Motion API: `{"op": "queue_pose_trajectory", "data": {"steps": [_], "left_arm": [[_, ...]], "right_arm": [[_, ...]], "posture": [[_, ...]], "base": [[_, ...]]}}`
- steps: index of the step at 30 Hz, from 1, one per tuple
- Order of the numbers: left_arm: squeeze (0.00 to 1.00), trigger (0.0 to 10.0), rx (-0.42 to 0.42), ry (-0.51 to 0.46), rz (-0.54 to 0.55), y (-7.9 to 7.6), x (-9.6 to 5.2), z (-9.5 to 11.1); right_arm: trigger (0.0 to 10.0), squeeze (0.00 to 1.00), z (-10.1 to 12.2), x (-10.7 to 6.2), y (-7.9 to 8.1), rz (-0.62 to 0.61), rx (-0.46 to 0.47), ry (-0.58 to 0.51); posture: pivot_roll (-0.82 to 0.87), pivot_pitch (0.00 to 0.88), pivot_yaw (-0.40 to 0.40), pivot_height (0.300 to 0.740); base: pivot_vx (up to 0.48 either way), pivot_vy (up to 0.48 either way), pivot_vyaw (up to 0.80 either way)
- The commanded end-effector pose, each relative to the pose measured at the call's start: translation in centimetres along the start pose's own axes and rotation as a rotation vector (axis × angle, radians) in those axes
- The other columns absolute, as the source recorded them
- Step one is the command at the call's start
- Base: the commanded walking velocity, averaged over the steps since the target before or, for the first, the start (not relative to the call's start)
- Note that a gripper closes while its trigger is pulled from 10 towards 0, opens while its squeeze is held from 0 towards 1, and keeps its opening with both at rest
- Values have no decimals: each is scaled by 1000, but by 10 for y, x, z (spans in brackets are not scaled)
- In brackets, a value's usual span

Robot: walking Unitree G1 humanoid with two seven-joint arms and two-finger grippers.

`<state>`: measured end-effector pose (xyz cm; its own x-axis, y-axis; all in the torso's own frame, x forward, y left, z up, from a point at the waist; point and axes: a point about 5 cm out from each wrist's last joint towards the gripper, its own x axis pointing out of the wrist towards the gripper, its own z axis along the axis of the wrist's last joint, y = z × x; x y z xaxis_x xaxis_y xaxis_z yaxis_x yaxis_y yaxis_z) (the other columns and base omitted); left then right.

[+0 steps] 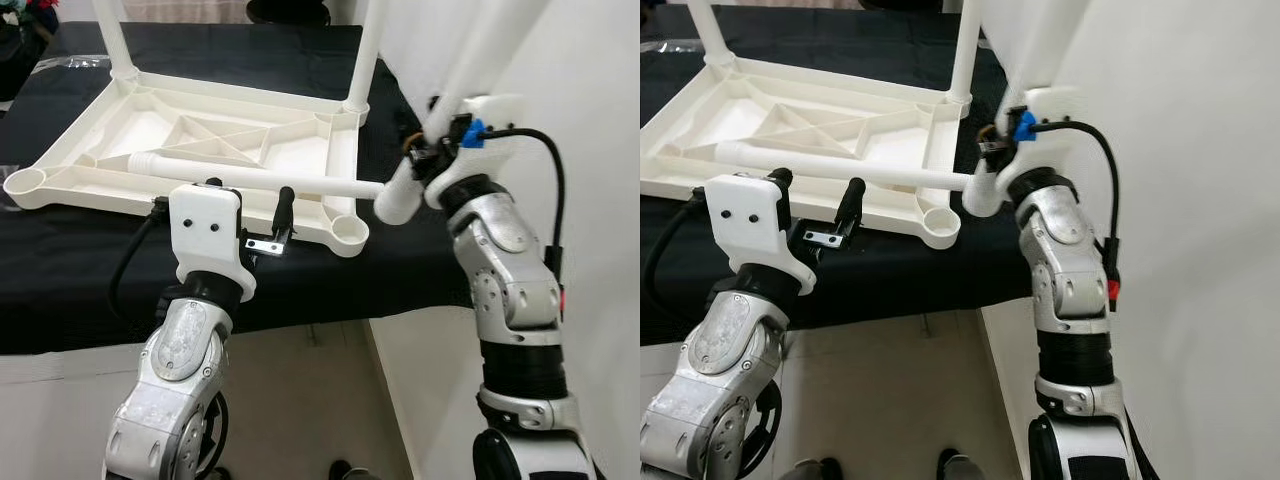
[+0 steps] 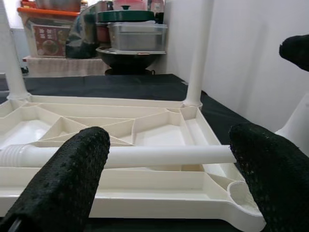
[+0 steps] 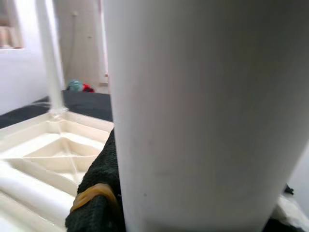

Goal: Building children table

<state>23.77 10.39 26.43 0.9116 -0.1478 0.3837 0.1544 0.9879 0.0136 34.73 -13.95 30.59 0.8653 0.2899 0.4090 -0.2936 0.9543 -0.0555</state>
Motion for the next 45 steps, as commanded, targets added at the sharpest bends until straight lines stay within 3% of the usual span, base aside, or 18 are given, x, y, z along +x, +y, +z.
{"op": "queue_pose_trajectory", "data": {"steps": [1, 4, 5, 7, 9, 17, 22, 24, 25, 26, 27, 29, 45], "left_arm": [[0, 10000, 4, -2, 2, -2, -3, 3], [0, 10000, 3, -2, 1, -2, -4, 3], [0, 10000, 1, -2, 2, -2, -5, 3], [0, 10000, -2, 0, 1, -3, -6, 3], [0, 10000, -3, 2, -2, -5, -6, 2], [0, 10000, -8, 4, -10, -7, -6, 2], [0, 10000, -4, 5, -8, -6, -6, 2], [0, 10000, 0, 5, -7, -6, -7, 2], [0, 10000, 0, 5, -7, -6, -7, 2], [0, 10000, 0, 5, -8, -7, -8, 3], [0, 10000, 0, 5, -8, -7, -8, 3], [0, 10000, 2, 5, -15, -9, -9, 3], [0, 10000, -27, 34, -48, -20, -17, 2]], "right_arm": [[10000, 0, 5, 4, -12, 21, -6, -36], [10000, 0, 9, 15, -23, 50, -13, -25], [10000, 0, 4, 19, -25, 95, 26, 30], [10000, 0, -5, 24, -27, 193, 8, 127], [10000, 0, -8, 25, -26, 238, 17, 154], [10000, 0, 0, 35, -22, 349, 103, 105], [10000, 0, 5, 38, -13, 511, 143, 72], [10000, 0, 15, 27, 2, 769, 170, 12], [10000, 0, 15, 27, 2, 769, 170, 12], [10000, 0, 19, 19, 8, 912, 186, -7], [10000, 0, 19, 19, 8, 912, 186, -7], [10000, 0, 21, 11, 11, 1050, 208, -10], [10000, 0, -6, 43, 3, 843, 150, 114]], "posture": [[16, 235, -113, 740], [13, 234, -117, 740], [7, 229, -116, 740], [2, 228, -115, 740], [3, 226, -117, 740], [18, 219, -124, 740], [24, 217, -127, 740], [31, 211, -131, 740], [31, 211, -131, 740], [34, 211, -132, 740], [34, 211, -132, 740], [33, 214, -130, 740], [29, 262, -146, 740]], "base": [[0, 0, 0], [0, 0, 0], [0, 0, 0], [0, 0, 0], [0, 0, 0], [0, 0, 0], [0, 0, 0], [0, 0, 0], [0, 0, 0], [0, 0, 0], [0, 0, 0], [0, 0, 0], [0, 0, 0]]}}
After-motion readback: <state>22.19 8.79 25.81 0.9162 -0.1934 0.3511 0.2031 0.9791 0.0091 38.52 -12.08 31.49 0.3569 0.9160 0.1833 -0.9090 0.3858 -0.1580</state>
